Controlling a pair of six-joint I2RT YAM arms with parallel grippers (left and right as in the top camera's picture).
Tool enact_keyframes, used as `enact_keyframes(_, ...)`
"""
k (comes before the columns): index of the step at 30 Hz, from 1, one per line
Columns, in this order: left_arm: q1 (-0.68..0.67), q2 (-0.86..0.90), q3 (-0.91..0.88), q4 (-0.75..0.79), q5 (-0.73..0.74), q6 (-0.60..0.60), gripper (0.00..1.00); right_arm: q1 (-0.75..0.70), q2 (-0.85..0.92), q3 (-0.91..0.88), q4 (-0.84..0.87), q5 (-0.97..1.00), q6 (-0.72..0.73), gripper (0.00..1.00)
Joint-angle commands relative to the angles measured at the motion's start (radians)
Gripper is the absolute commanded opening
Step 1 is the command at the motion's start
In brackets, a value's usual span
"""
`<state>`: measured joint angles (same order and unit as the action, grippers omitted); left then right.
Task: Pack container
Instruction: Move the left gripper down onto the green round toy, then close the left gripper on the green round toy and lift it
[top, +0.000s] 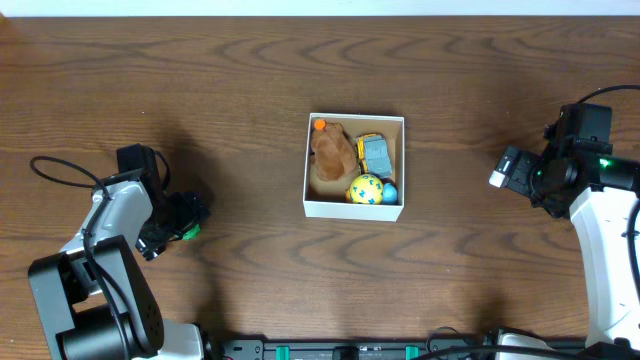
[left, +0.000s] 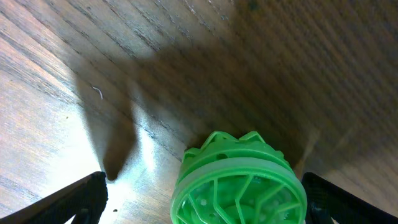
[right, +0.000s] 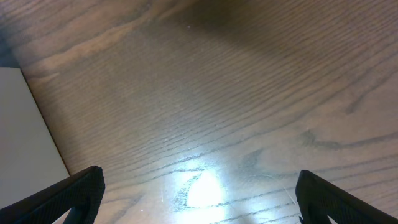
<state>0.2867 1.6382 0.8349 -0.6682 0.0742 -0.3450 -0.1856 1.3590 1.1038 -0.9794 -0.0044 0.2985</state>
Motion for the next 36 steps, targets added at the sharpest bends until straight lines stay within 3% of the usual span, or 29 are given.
enact_keyframes(1, -0.006, 0.009, -0.013, 0.001, -0.016, -0.017, 0.98, -0.001, 0.005, -0.004, -0.001, -0.004, -0.016, 0.99)
enact_keyframes(12, -0.069, 0.009, -0.013, 0.006, -0.016, -0.021, 0.99, -0.001, 0.005, -0.004, -0.001, -0.004, -0.016, 0.99)
enact_keyframes(36, -0.070, 0.009, -0.041, 0.045, -0.034, -0.034, 0.99, -0.001, 0.005, -0.004, -0.001, -0.004, -0.024, 0.99)
